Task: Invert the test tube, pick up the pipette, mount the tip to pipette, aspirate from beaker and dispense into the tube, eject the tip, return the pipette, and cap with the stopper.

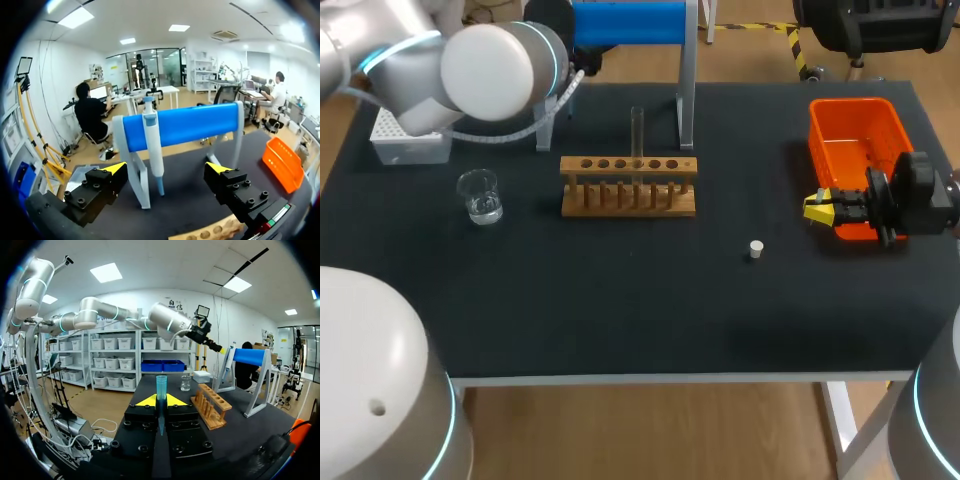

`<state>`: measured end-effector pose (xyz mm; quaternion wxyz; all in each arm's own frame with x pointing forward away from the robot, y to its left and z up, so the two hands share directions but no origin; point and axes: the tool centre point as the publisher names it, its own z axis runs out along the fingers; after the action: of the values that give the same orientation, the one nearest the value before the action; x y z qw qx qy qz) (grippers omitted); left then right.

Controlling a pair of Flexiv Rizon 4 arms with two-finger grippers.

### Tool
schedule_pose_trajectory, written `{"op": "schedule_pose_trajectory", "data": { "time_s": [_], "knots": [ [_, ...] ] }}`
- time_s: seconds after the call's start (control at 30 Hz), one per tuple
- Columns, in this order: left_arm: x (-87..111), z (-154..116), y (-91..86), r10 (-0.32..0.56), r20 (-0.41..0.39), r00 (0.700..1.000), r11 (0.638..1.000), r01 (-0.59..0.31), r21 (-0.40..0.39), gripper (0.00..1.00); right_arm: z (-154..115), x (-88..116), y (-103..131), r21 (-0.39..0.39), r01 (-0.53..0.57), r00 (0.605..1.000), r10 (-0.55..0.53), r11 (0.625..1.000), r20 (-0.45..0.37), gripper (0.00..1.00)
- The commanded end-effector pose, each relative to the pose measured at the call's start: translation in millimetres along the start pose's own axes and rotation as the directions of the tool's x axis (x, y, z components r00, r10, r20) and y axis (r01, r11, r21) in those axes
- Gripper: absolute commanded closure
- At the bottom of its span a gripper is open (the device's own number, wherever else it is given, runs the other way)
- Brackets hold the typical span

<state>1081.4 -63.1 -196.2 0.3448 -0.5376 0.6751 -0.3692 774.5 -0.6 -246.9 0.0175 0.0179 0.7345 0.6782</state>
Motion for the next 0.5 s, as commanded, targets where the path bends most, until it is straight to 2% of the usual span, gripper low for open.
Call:
{"op": "schedule_pose_trajectory", "data": {
  "time_s": [0.03, 0.5],
  "knots": [
    [0.7, 11, -4.6, -0.017, 0.005, 1.000, 1.000, 0.017, 0.015, 0.00, 0, 1, 0, 0.001, 0.000, 1.000, 0.000, 1.000, 0.001, 1.00],
    [-2.7, 31, -16.9, -0.076, 0.018, 0.997, 0.994, 0.074, 0.077, 0.00, 0, 1, 0, 0.001, 0.000, 1.000, 0.000, 1.000, 0.001, 1.00]
  ]
}}
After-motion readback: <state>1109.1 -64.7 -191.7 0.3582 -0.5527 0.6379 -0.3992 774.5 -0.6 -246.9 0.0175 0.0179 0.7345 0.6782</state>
